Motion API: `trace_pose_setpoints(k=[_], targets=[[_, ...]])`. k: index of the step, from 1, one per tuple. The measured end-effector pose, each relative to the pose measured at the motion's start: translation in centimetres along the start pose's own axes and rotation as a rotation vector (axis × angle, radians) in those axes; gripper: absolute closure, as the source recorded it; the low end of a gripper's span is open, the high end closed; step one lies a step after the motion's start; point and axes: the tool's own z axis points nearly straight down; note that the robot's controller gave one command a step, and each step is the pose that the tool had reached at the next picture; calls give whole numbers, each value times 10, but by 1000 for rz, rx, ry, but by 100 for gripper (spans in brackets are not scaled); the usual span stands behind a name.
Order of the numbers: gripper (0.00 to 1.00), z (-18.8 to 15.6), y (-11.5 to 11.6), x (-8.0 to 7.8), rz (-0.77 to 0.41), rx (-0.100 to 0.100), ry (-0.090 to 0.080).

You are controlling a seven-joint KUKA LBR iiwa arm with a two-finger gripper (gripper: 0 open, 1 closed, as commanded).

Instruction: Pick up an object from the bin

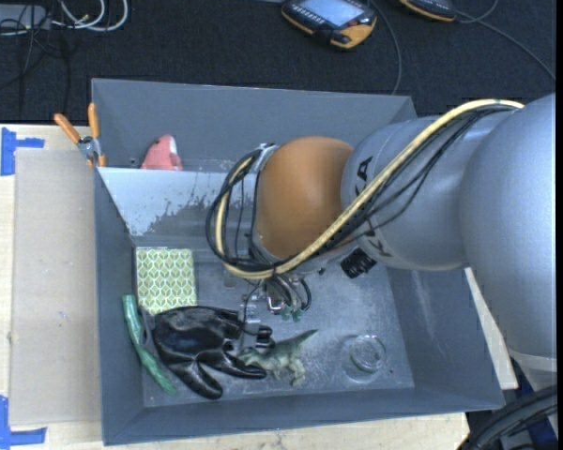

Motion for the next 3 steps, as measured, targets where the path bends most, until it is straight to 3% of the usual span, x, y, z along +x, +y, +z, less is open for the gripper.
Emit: trace_pose_setpoints(k=[1, 2, 3], targets=[[0, -4, -1, -2, 4, -1, -7], [0, 33, -1, -3, 188, -3, -9], [0, 60, -3, 7, 155, -1, -5]])
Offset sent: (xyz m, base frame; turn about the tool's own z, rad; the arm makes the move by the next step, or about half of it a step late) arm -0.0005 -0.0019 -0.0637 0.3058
